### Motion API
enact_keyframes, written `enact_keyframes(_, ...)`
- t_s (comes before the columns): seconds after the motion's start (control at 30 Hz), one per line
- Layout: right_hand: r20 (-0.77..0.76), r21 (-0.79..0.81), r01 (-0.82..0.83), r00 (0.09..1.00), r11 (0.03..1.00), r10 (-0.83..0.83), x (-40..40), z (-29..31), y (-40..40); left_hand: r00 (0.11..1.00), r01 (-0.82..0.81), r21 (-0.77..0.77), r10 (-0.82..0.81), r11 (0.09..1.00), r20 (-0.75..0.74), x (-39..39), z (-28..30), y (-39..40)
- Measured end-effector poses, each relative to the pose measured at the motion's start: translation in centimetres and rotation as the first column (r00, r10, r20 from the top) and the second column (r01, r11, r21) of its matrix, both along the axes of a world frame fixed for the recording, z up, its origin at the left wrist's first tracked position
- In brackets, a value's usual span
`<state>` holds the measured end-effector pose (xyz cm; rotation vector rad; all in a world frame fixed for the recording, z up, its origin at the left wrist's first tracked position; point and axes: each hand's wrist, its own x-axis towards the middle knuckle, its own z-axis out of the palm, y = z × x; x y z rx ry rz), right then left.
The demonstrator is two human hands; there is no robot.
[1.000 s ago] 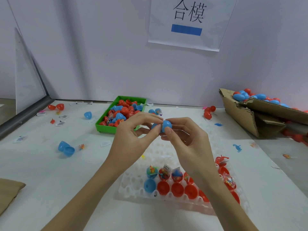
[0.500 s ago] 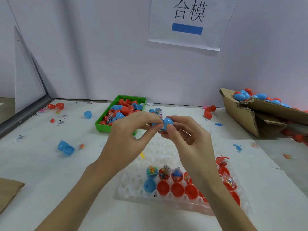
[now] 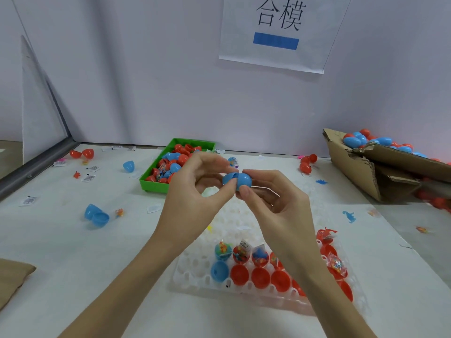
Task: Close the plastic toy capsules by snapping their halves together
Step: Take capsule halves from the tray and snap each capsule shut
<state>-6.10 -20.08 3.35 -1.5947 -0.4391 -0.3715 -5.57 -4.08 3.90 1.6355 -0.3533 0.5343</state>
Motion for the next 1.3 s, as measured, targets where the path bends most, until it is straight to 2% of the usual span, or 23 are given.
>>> enact_keyframes(0.17, -0.016, 0.050, -0.009, 1.000, 0.999, 0.009, -0.1, 0.6, -0.6, 0.992, 0.121, 0.100, -0.124, 0.988, 0.016, -0.1, 0.3, 0.8)
enact_keyframes(0.4, -0.113, 0.114, -0.071, 0.990, 0.991, 0.084, -0.2, 1.0, -0.9, 0.985, 0.125, 0.129, -0.139, 0.984, 0.105, 0.4, -0.1, 0.9)
enact_keyframes(0.53, -0.204, 0.231, -0.082, 0.970, 0.969, 0.131, -0.3, 0.7, -0.6, 0.984, 0.089, 0.190, -0.115, 0.978, 0.132, 0.3, -0.5, 0.7)
enact_keyframes(0.63, -0.314, 0.437, -0.152, 0.898, 0.886, 0.309, -0.4, 0.6, -0.2, 0.984, 0.049, 0.257, -0.091, 0.965, 0.152, 0.1, -0.6, 0.4)
enact_keyframes(0.73, -0.368, 0.637, -0.214, 0.760, 0.740, 0.536, -0.4, 0.7, -0.3, 0.986, 0.048, 0.304, -0.094, 0.951, 0.138, 0.0, -0.3, 0.4)
enact_keyframes(0.83, -0.372, 0.681, -0.266, 0.677, 0.682, 0.635, -0.3, 0.6, -0.4, 0.984, -0.007, 0.368, -0.058, 0.930, 0.166, 0.0, -0.3, 0.5)
enact_keyframes(0.93, -0.377, 0.675, -0.295, 0.650, 0.677, 0.660, -0.2, 0.5, -0.4, 0.980, -0.066, 0.403, -0.016, 0.913, 0.197, 0.0, -0.3, 0.5)
enact_keyframes(1.17, -0.353, 0.709, -0.360, 0.564, 0.607, 0.747, 0.5, 0.5, -0.8, 0.976, 0.034, 0.472, -0.131, 0.881, 0.173, 0.0, -0.1, 0.7)
enact_keyframes(1.3, -0.326, 0.769, -0.326, 0.542, 0.551, 0.775, 0.6, 0.0, -0.8, 0.962, -0.027, 0.530, -0.121, 0.848, 0.243, -0.1, -0.1, 0.6)
